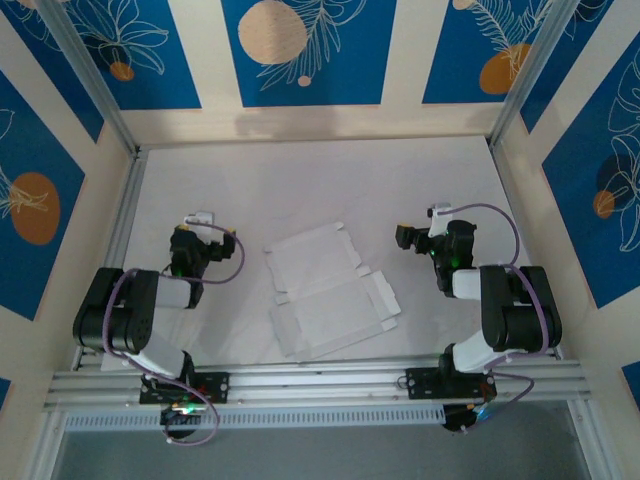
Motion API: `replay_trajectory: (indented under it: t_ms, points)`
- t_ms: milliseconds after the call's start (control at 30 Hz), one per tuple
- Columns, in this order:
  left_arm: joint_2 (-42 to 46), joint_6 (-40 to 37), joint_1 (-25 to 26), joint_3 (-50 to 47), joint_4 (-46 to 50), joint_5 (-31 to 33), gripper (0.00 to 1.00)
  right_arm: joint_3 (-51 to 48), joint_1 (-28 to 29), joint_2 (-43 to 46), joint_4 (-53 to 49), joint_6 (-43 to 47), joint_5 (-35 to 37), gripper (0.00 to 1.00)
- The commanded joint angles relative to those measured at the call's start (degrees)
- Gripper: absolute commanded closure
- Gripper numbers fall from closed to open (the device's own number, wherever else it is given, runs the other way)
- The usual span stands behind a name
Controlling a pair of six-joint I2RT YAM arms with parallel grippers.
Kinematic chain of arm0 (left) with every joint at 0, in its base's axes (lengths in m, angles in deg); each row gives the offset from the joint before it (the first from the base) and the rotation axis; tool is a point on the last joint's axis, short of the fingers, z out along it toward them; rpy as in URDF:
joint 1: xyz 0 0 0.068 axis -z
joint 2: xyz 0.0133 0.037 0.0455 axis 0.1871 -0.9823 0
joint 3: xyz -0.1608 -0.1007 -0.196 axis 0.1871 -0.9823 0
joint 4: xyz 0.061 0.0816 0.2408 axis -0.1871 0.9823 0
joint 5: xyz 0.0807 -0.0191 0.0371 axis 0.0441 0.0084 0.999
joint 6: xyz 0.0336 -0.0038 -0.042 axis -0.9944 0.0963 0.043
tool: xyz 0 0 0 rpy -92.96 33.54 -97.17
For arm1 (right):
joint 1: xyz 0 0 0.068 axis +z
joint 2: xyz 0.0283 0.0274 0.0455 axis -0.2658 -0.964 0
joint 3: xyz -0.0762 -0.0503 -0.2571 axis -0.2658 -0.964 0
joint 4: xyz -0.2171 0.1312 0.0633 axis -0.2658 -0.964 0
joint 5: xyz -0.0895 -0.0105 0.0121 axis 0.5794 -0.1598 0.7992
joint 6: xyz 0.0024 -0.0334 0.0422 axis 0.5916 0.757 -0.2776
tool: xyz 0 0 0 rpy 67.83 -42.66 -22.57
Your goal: Fold the paper box
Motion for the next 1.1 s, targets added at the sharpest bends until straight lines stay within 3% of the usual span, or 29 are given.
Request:
replay_trajectory:
  t_ms: [0,100,133,200,333,400,433,533,567,600,633,667,700,767,833,867,967,1067]
  points:
    - [-0.5,0.4,-0.5,1.2,0.0,-1.5,0.00,1.2,-0.3,-0.5,1.4,-0.7,-1.0,0.01]
    - [1.3,0.0,-0.4,0.8,0.5,-2.1,0.00,0.8,0.3,0.8,2.1,0.0,-2.8,0.01]
    - [3.5,-0.7,-0.1,0.7,2.1,-2.6,0.00,2.6,1.5,4.1,-4.6,2.3,-4.3,0.01]
    - [9.7,-2.3,2.0,1.6,9.1,-0.3,0.00,10.2,7.7,10.1,-20.2,6.4,2.3,0.01]
    - [21.2,-3.3,8.5,2.8,13.1,8.3,0.00,20.4,18.7,17.0,-33.1,8.1,9.2,0.01]
    - [27.7,-0.7,11.4,7.1,21.4,10.5,0.00,27.3,24.4,19.6,-43.0,8.0,13.5,0.01]
    - [30.4,1.7,12.1,9.5,26.3,9.6,0.00,30.1,25.9,20.4,-46.8,6.3,15.0,0.01]
    - [35.3,12.3,13.9,18.1,45.0,6.5,0.00,42.1,26.5,20.8,-65.3,-12.7,19.7,0.01]
    - [36.2,18.5,14.0,21.2,53.8,6.7,0.00,45.6,25.5,20.6,-72.0,-19.8,18.5,0.01]
    - [36.8,23.0,14.1,23.3,59.9,7.8,0.00,47.4,23.6,20.4,-74.3,-20.5,12.5,0.01]
    - [37.2,26.7,14.1,23.9,62.9,9.9,0.00,47.1,20.9,20.5,-73.3,-20.2,4.1,0.01]
    - [37.9,35.0,14.1,23.2,64.6,12.4,0.00,45.8,17.8,20.4,-71.1,-20.7,-4.9,0.01]
    - [38.8,39.3,14.0,21.4,63.0,9.2,0.00,45.5,15.6,19.9,-70.3,-21.4,-9.8,0.01]
    - [37.9,42.3,14.3,20.6,62.3,0.3,0.00,46.8,15.8,18.5,-73.5,-18.9,-11.0,0.01]
    - [33.5,45.1,14.6,22.8,68.1,-6.6,0.00,46.8,17.8,16.3,-75.8,-19.3,-8.1,0.01]
    - [31.3,45.0,14.7,23.4,69.8,-10.7,0.00,47.3,18.1,14.8,-78.0,-17.3,-10.3,0.01]
    - [29.5,45.8,14.9,20.4,70.9,-13.4,0.00,48.1,20.0,9.4,-82.9,-11.5,-11.1,0.04]
    - [29.0,46.4,14.9,16.0,66.7,-14.3,0.02,49.4,20.2,1.8,-85.0,-8.9,-16.3,0.09]
